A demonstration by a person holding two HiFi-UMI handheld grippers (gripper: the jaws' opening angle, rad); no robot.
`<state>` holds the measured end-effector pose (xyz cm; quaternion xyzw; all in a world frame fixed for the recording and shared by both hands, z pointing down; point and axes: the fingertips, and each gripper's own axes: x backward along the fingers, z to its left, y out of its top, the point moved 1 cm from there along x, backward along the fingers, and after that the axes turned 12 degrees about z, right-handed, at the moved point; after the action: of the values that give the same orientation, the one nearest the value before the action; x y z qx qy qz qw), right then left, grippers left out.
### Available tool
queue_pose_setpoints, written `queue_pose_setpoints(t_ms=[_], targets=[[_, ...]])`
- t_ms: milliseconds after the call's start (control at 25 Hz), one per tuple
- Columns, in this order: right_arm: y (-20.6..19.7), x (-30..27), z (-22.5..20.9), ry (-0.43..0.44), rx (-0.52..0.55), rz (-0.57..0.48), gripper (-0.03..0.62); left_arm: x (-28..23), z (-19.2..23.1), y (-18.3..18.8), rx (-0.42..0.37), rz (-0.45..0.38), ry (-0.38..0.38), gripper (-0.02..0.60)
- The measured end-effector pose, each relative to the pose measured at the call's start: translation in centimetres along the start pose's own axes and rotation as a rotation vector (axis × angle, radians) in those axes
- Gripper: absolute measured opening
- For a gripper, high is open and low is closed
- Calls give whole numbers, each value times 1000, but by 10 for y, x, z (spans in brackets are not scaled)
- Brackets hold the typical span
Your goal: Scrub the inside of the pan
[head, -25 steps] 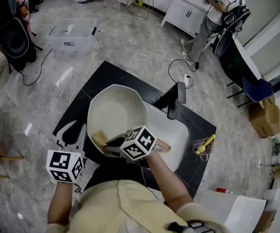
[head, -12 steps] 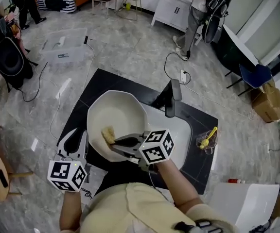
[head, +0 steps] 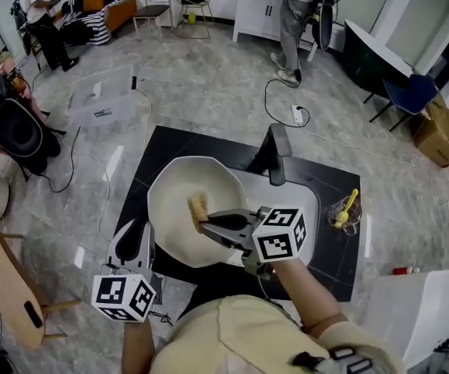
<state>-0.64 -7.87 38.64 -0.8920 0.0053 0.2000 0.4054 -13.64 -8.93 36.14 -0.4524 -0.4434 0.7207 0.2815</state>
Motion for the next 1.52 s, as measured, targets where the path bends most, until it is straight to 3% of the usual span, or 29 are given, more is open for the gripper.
queue_pose_setpoints(t_ms=[240, 480, 1000, 1520], targets=[[17, 23, 2, -4, -26, -120, 32, 0, -7, 10, 10, -10, -25, 81], [22, 32, 0, -43, -39, -169, 31, -1, -11, 14, -16, -8, -23, 80], [15, 29, -9, -110, -37, -139, 29, -8, -12, 7, -32, 21, -24, 80], [12, 19, -9, -72, -63, -119, 29, -13, -16, -1, -58, 70, -38, 80]])
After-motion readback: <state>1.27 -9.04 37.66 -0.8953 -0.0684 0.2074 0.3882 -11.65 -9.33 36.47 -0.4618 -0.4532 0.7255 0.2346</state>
